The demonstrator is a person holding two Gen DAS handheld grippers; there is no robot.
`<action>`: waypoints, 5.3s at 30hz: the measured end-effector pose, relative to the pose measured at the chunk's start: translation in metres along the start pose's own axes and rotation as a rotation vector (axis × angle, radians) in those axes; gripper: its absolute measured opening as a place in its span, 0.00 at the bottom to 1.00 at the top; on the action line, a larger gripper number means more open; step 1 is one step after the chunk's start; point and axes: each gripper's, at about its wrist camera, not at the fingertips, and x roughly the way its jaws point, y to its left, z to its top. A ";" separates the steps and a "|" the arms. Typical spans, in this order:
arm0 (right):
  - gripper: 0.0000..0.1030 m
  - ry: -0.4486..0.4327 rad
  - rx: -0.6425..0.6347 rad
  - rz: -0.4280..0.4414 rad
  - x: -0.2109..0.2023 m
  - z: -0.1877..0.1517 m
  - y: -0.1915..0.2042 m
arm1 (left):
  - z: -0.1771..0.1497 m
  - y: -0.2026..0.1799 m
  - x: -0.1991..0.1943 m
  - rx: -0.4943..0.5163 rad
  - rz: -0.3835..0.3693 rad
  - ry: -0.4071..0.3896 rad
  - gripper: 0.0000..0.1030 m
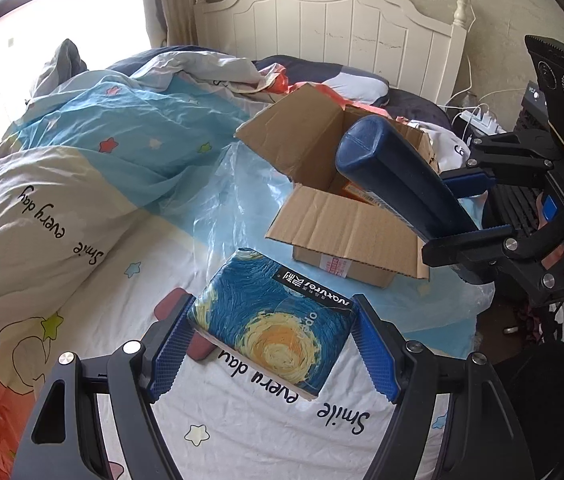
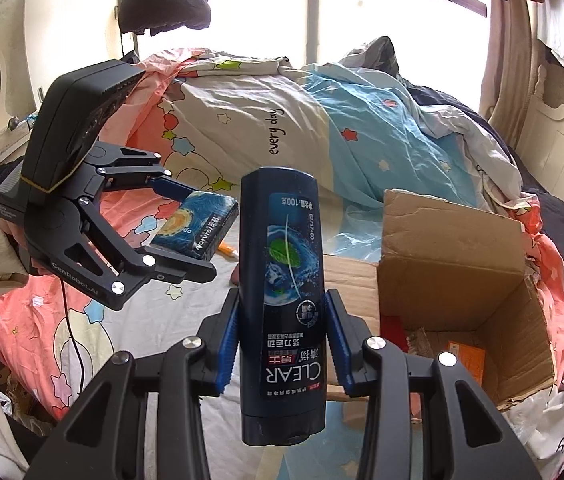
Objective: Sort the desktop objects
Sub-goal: 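Carry the shampoo bottle and tissue pack with both tools toward the cardboard box, then open both tools to drop the shampoo bottle and tissue pack into the box, then move both tools back toward the red case and orange tube on the bed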
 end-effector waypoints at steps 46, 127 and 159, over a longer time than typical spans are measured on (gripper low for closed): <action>0.36 -0.004 0.246 -0.200 -0.010 -0.065 -0.142 | 0.113 -0.098 0.116 0.106 -0.110 -0.022 0.75; 0.68 0.071 0.066 -0.124 0.038 -0.001 0.011 | -0.039 0.032 -0.011 -0.114 0.212 0.102 1.00; 0.68 0.157 -0.011 0.031 0.144 0.014 0.080 | -0.112 0.108 -0.012 -0.244 0.259 0.124 1.00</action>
